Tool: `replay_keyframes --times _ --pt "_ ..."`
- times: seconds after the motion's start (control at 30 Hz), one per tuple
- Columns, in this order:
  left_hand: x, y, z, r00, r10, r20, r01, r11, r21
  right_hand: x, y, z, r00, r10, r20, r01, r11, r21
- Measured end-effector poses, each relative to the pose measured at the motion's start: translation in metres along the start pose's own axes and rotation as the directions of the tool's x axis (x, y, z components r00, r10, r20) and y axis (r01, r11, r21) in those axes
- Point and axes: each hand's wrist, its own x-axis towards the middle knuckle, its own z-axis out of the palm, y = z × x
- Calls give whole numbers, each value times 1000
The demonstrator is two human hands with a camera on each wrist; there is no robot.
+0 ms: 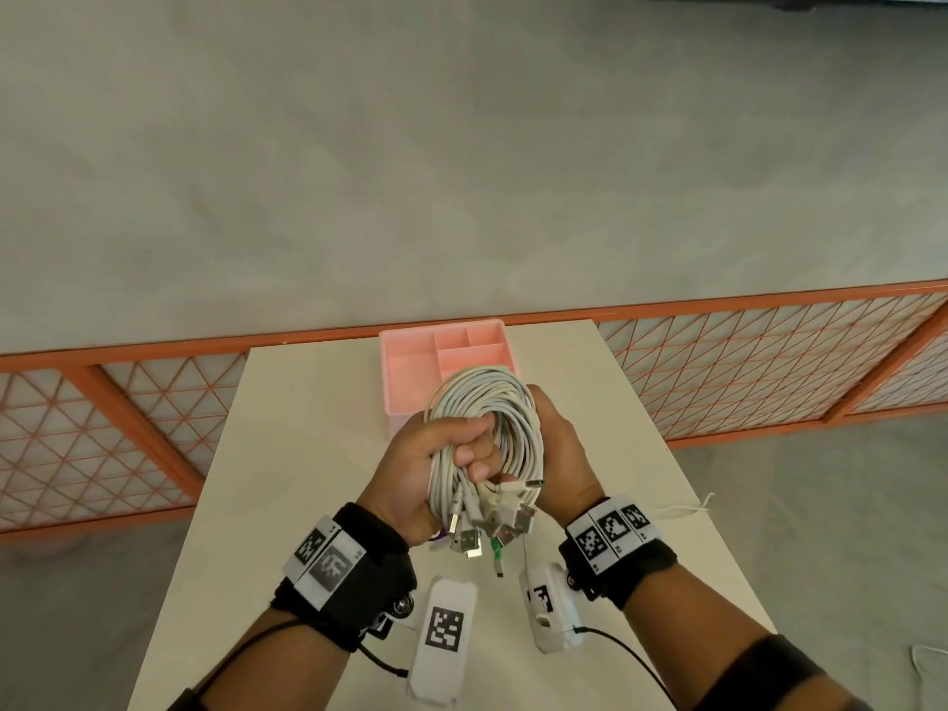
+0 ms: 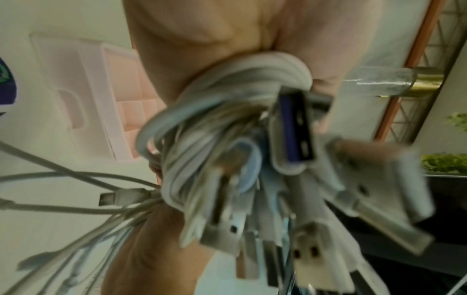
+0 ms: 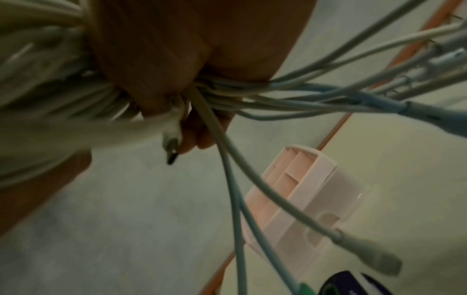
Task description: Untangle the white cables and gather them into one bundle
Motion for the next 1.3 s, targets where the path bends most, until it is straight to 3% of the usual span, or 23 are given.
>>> replay_keyframes --times 0.07,0.1,0.17,0.23,0.3,0.4,0.53,0.63,0.8,0.9,1.0,1.13,1.2,1.3 --pt "2 1 0 1000 5 6 -5 1000 -20 7 4 3 991 107 80 -128 927 352" --pt "3 1 0 1000 6 4 -6 1000 -24 7 3 5 977 151 152 -212 783 585" --pt "3 2 1 1000 9 -4 -9 999 -34 8 2 9 969 137 206 -247 582 775" --pt "3 2 2 999 19 -29 -20 1000 -16 8 7 13 976 117 183 -217 568 794" --pt "3 2 3 997 36 -66 -37 999 -7 7 11 17 982 110 155 -189 631 752" --pt "3 1 3 991 59 -116 -60 998 -4 -1 17 20 992 108 60 -123 834 538" --pt "2 -6 3 978 99 -185 -85 993 79 -16 19 18 999 7 48 -20 959 283" --pt "2 -10 4 961 138 -239 -115 987 110 -18 17 21 999 -14 31 5 966 259" --pt "5 -19 3 914 225 -336 -121 945 305 -25 24 21 999 -1 33 -6 982 188" --pt "7 -20 -3 892 269 -364 -105 906 411 -28 19 17 995 -81 65 72 989 130" --pt "7 -21 -4 879 229 -419 -98 945 310 -30 18 17 996 11 84 -21 992 127" --pt "10 -23 0 895 102 -434 -113 994 1 -31 17 15 995 24 101 -32 996 77" --pt "11 -24 -1 876 85 -474 -131 989 -65 -33 19 17 994 6 108 -11 999 45" --pt "14 -26 -2 833 115 -542 -187 979 -80 -35 26 21 992 102 71 -104 994 26"
